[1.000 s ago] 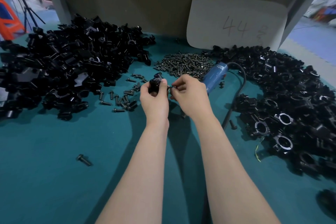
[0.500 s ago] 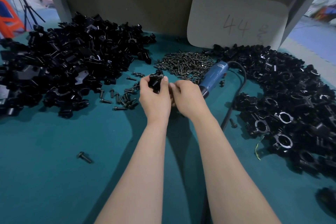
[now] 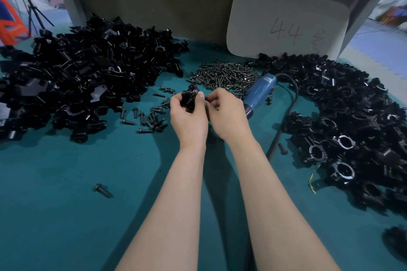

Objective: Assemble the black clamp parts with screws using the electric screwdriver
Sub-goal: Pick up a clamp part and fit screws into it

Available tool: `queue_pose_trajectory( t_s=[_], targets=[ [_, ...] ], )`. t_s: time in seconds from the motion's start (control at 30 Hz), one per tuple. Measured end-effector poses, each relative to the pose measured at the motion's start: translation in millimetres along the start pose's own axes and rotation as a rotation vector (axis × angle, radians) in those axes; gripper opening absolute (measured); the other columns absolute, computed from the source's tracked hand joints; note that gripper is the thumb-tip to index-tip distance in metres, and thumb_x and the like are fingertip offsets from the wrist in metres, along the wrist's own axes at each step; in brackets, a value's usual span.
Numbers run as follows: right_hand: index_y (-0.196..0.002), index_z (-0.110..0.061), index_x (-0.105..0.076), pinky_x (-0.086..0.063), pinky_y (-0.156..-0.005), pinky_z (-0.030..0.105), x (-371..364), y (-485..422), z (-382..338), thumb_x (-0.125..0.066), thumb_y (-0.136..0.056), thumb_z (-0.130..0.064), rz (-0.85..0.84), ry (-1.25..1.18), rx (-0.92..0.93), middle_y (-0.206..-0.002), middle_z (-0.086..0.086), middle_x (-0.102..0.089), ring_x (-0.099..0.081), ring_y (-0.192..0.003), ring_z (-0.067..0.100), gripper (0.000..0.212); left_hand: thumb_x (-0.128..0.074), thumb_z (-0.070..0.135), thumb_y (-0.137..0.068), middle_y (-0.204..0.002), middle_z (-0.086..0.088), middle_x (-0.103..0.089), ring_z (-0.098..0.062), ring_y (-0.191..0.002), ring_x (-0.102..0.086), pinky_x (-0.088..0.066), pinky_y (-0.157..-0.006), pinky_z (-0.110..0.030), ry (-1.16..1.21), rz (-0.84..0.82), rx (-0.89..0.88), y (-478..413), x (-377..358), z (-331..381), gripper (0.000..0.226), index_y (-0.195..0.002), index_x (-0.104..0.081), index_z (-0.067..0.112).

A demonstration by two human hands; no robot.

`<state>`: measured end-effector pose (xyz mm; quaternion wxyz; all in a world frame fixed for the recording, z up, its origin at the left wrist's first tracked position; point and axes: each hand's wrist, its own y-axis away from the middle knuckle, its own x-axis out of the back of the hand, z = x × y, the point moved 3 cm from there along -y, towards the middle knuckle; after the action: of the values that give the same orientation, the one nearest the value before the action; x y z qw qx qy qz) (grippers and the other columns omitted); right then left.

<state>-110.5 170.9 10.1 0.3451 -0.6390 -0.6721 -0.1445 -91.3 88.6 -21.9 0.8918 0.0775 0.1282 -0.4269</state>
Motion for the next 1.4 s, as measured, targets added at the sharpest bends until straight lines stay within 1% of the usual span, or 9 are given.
queue_pose_trajectory(
  t_s=[0.13,0.27,0.43,0.63,0.8,0.9,1.07,1.27,1.4],
  targets=[
    [-0.086,-0.009,-0.059,-0.047,-0.062,0.031,-0.2,-0.2,1.8,-0.049,-0.097,-0.029,-0.014,0.118,-0.021,-0.079,0.007,-0.065,-0.058,-0.07,0.02,0.024,-0.065,0.022,-0.091,-0.092,-0.006,-0.065,-0.018,-0.084,-0.061,-0.049,-0.078,-0.026,-0.002,-0.006,-0.002,2.2,0.1,1.6,0.019,-0.086,-0.049,0.029],
    [-0.083,-0.007,-0.061,-0.04,-0.052,0.008,6.0,-0.8,-0.5,-0.048,-0.098,-0.023,-0.059,0.1,0.026,-0.072,0.005,-0.064,-0.057,-0.053,0.0,0.026,-0.066,0.023,-0.091,-0.092,-0.005,-0.065,-0.017,-0.083,-0.061,-0.051,-0.076,-0.029,-0.001,-0.032,0.001,3.0,-0.8,4.2,0.017,-0.087,-0.05,0.029],
    [-0.097,-0.018,-0.053,-0.039,-0.048,0.003,10.5,0.1,-2.0,-0.051,-0.094,-0.011,-0.082,-0.057,-0.001,-0.075,-0.008,-0.06,-0.056,-0.056,-0.015,0.007,-0.066,0.02,-0.091,-0.096,-0.009,-0.066,-0.025,-0.089,-0.064,-0.053,-0.091,-0.047,0.003,-0.032,0.014,3.4,-1.6,6.8,0.014,-0.094,-0.052,0.021],
    [-0.086,-0.014,-0.054,-0.041,-0.047,0.008,6.6,-0.6,-1.0,-0.048,-0.097,-0.018,-0.021,0.081,-0.014,-0.069,-0.006,-0.057,-0.052,-0.056,0.001,0.013,-0.066,0.02,-0.09,-0.092,-0.006,-0.066,-0.027,-0.09,-0.065,-0.052,-0.091,-0.05,-0.005,-0.013,0.009,5.7,-1.2,6.3,0.02,-0.087,-0.048,0.029],
    [-0.073,-0.008,-0.056,-0.038,-0.055,0.027,3.5,1.7,-0.4,-0.042,-0.101,-0.03,0.011,0.103,0.01,-0.061,-0.001,-0.056,-0.053,-0.057,0.014,0.038,-0.066,0.021,-0.09,-0.089,-0.002,-0.065,-0.018,-0.081,-0.061,-0.055,-0.083,-0.042,0.002,-0.028,-0.002,5.2,-2.2,5.6,0.02,-0.085,-0.049,0.03],
    [-0.061,-0.017,-0.048,-0.032,-0.05,0.017,9.1,0.7,0.0,-0.038,-0.102,-0.033,0.045,0.067,0.004,-0.056,-0.006,-0.052,-0.047,-0.054,0.006,0.045,-0.067,0.022,-0.09,-0.088,-0.001,-0.064,-0.015,-0.079,-0.062,-0.052,-0.072,-0.027,0.067,-0.035,0.04,3.1,-2.3,3.6,0.014,-0.088,-0.053,0.025],
    [-0.095,-0.019,-0.061,-0.053,-0.068,0.02,17.8,-0.8,5.5,-0.053,-0.096,-0.021,-0.019,-0.128,-0.039,-0.079,-0.004,-0.067,-0.067,-0.067,0.005,0.009,-0.067,0.018,-0.09,-0.093,-0.002,-0.062,-0.016,-0.085,-0.059,-0.053,-0.088,-0.035,0.138,-0.03,0.111,-0.7,-2.7,-0.5,0.014,-0.095,-0.054,0.018],
    [-0.087,-0.021,-0.057,-0.053,-0.074,0.02,12.6,-0.8,1.7,-0.058,-0.093,-0.015,-0.042,-0.079,0.008,-0.076,-0.008,-0.062,-0.067,-0.076,0.01,0.009,-0.066,0.017,-0.09,-0.092,-0.005,-0.063,-0.018,-0.084,-0.062,-0.052,-0.079,-0.028,0.124,-0.031,0.085,0.1,-2.6,-1.6,0.017,-0.099,-0.053,0.013],
    [-0.084,-0.018,-0.053,-0.04,-0.055,0.003,6.1,-0.8,4.4,-0.054,-0.095,-0.019,0.031,-0.114,-0.025,-0.063,-0.015,-0.055,-0.056,-0.059,-0.011,0.011,-0.066,0.018,-0.091,-0.09,-0.004,-0.064,-0.016,-0.08,-0.061,-0.049,-0.071,-0.024,0.098,-0.025,0.071,2.6,-3.8,0.1,0.015,-0.096,-0.053,0.017]
  ],
)
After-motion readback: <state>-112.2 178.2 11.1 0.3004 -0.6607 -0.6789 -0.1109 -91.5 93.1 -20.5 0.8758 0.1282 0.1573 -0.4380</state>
